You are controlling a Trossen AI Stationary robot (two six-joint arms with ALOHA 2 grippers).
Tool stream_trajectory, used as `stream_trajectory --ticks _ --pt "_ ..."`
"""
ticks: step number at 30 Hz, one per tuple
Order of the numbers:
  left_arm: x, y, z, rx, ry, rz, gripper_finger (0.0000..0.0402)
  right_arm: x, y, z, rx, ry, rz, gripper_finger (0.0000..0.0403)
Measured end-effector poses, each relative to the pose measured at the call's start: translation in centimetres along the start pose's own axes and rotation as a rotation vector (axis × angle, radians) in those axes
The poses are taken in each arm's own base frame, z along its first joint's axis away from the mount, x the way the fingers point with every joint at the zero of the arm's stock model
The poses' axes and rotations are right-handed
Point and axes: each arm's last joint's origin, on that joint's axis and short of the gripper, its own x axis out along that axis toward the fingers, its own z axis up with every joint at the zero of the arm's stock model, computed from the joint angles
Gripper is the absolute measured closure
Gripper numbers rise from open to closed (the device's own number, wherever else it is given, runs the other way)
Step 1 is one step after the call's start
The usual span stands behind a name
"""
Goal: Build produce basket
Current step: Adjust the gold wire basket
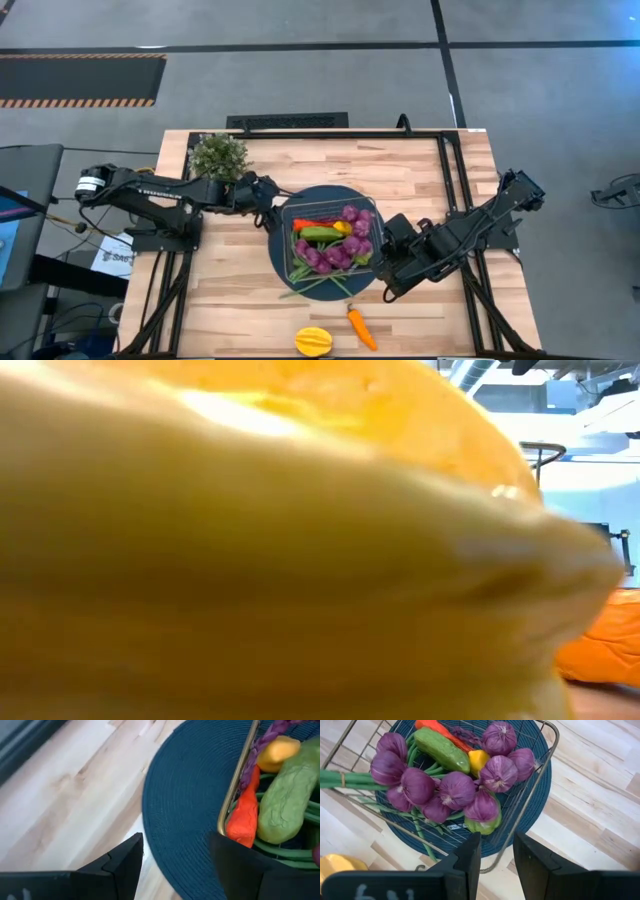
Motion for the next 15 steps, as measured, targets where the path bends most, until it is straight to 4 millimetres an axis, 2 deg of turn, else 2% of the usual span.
stream_trajectory --ticks 7,15 --pt "-0.9 -0.1 -0.4 -0.048 0.048 -0.08 0.0187 0.0 0.0 -0.1 -0.001 0.003 0.001 0.0269" --pt "-4.6 0.2 -2.4 -0.128 0.102 -0.052 0.0187 -0.1 0.0 -0.1 -0.006 0.008 -0.001 0.0269"
